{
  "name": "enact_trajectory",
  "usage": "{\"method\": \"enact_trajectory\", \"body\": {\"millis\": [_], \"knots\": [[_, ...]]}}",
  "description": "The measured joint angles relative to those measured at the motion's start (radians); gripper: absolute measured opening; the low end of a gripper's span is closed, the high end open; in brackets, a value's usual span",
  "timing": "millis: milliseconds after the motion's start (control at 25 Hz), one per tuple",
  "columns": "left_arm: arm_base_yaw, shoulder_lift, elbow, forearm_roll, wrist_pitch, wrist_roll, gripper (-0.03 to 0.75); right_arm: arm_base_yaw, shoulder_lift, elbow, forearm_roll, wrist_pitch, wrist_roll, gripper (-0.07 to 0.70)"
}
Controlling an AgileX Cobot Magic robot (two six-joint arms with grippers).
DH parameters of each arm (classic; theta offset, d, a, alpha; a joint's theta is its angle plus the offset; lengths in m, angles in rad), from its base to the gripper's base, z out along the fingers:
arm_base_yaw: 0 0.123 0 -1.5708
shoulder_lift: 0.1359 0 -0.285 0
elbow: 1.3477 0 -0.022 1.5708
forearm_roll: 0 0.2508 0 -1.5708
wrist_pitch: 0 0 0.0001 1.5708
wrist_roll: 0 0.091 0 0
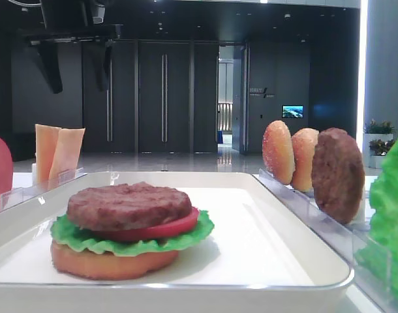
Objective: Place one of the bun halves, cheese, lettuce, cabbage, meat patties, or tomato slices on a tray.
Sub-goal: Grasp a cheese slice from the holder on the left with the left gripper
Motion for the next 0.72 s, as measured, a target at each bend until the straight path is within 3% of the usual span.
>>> {"method": "enact_trajectory", "body": {"millis": [720], "knots": [[-0.025, 0.114, -0.005, -0.034, 0.0, -0.042, 0.643, 0.0, 0.0, 0.0, 0.0, 0.0, 0.0, 0.486]]}}
